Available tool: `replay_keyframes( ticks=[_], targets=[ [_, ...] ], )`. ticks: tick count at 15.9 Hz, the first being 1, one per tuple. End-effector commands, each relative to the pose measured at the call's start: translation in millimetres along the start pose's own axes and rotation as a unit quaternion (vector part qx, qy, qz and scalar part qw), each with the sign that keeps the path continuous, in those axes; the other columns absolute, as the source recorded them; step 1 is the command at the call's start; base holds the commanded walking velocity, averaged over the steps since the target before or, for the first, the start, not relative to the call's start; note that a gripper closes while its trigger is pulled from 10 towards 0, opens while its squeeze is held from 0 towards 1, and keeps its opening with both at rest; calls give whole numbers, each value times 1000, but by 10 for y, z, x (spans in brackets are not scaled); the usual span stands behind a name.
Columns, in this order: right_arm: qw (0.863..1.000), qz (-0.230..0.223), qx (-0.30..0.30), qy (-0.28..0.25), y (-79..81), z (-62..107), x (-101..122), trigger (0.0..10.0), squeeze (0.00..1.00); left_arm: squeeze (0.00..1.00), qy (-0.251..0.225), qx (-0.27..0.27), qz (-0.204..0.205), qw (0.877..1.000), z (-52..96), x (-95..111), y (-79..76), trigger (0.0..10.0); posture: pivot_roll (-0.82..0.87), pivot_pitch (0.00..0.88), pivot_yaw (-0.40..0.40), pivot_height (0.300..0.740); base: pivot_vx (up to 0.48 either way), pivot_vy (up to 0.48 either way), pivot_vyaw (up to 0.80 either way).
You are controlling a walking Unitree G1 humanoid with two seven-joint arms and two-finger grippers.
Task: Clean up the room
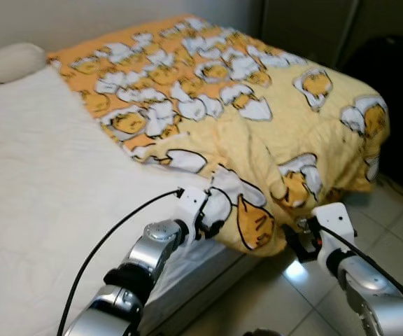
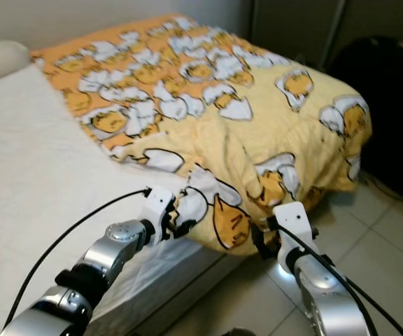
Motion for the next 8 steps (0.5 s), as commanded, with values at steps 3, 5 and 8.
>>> replay_keyframes(
  ticks=[3,5,8],
  targets=[
    [1000,13,8,0,4,97,55,10000,0,0,3,35,-21,999,-53,17,104,0,-208,142,106,740,0,0,0],
    [1000,13,10,0,24,161,69,10000,0,0,22,83,-30,996,-40,-29,256,0,-224,165,108,740,0,0,0],
    [999,13,32,2,115,216,50,10000,0,0,29,116,-51,992,-21,-25,373,0,-231,184,116,740,0,0,0]
  ],
)
Point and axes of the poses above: a point about 5 cm out from each wrist's last joint towards the gripper, its own z axis pointing back from the gripper into the wrist, its own x axis along the axis of the wrist's last joint, y = z × x, the point moved 6 cm from there along -z, pointing out of the wrist towards the gripper, and after that the axes turned 12 degrees about -z, right-handed, at the moved point
